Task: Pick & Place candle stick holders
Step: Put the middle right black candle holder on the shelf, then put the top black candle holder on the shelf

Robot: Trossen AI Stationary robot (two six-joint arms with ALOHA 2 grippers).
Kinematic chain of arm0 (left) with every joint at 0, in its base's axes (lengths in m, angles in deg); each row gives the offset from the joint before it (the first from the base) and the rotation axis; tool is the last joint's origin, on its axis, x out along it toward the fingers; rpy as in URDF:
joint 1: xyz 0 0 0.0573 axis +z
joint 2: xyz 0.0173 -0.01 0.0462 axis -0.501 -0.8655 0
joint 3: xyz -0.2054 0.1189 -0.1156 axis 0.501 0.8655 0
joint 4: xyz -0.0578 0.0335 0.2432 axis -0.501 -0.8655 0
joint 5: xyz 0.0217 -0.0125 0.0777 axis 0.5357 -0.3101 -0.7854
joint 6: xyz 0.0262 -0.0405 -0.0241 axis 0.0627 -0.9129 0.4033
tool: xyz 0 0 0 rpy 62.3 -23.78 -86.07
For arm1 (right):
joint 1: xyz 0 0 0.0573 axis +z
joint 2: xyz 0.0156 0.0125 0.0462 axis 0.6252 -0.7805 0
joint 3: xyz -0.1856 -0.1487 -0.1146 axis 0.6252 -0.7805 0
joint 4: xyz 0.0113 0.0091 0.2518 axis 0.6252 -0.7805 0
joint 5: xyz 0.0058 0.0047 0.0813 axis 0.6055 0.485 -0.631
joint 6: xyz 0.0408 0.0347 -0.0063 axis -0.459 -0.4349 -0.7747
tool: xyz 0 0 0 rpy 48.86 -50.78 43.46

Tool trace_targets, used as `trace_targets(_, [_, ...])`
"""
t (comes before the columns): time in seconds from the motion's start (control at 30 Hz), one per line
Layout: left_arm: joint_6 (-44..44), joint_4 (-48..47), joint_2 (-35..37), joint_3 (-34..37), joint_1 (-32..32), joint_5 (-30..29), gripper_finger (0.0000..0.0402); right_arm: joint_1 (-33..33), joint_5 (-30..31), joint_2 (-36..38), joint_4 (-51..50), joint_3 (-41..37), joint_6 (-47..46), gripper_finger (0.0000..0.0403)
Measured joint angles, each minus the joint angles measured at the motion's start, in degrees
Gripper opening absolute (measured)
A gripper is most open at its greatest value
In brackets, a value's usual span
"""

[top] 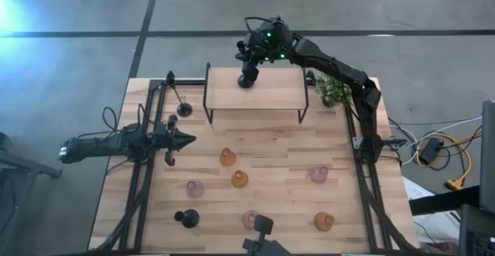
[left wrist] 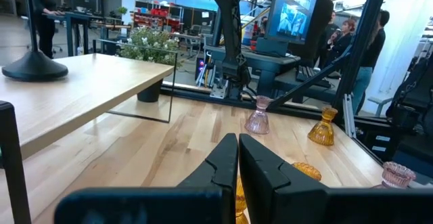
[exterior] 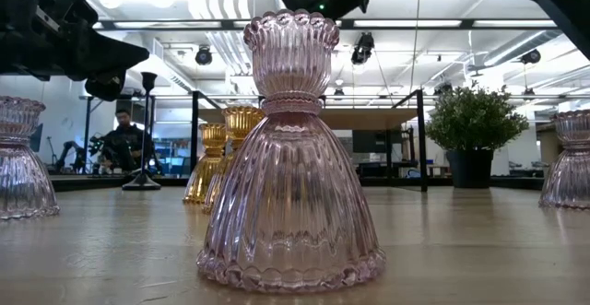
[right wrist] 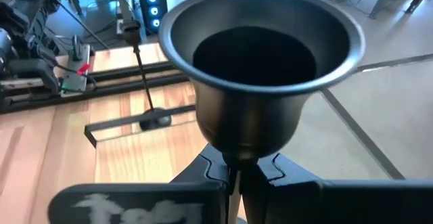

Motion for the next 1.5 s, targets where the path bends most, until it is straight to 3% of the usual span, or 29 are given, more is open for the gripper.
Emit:
trace_targets(0.63, [0.0,0.0,0.0,0.0,0.0,0.0,0.0019,-0.6,0.7,-0.2,-1.7,-1.5,-0.2,0.0028])
trace_targets(0.9, [0.0,0.0,0.0,0.0,0.0,0.0,0.0019,-0.6,0.7,0.0,-1.9,-1.4,1.7,0.0094])
trace_targets(1.2, [0.0,0.0,0.0,0.0,0.0,0.0,0.0019,-2.6,1.1,1.7,-10.5,-1.4,3.0,0.0189])
trace_targets(1.5, [0.0,0.0,0.0,0.0,0.0,0.0,0.0019,-3.8,0.2,7.4,-18.9,-1.4,3.0,0.021])
